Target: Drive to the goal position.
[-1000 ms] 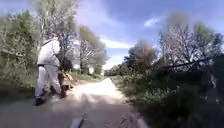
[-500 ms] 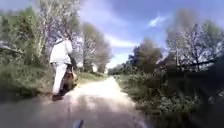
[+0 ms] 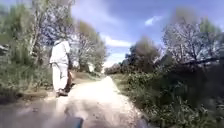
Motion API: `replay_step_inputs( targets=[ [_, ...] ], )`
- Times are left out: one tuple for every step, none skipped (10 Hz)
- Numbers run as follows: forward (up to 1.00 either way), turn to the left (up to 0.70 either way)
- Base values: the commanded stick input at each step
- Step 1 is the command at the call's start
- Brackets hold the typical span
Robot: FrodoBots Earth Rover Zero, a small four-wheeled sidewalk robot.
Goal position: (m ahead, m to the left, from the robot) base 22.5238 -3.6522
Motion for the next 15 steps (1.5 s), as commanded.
replay_step_inputs(
  targets=[
    [0.85,0.0],
    [0.85,0.0],
    [0.85,0.0],
    [0.85,-0.23],
    [0.85,-0.33],
    [0.85,-0.08],
    [0.85,0.0],
    [0.85,0.0],
    [0.87,0.0],
    [0.94,0.0],
    [1.0,0.0],
    [1.0,0.0],
    [1.0,0.0],
    [0.88,0.0],
    [0.85,0.0]
  ],
)
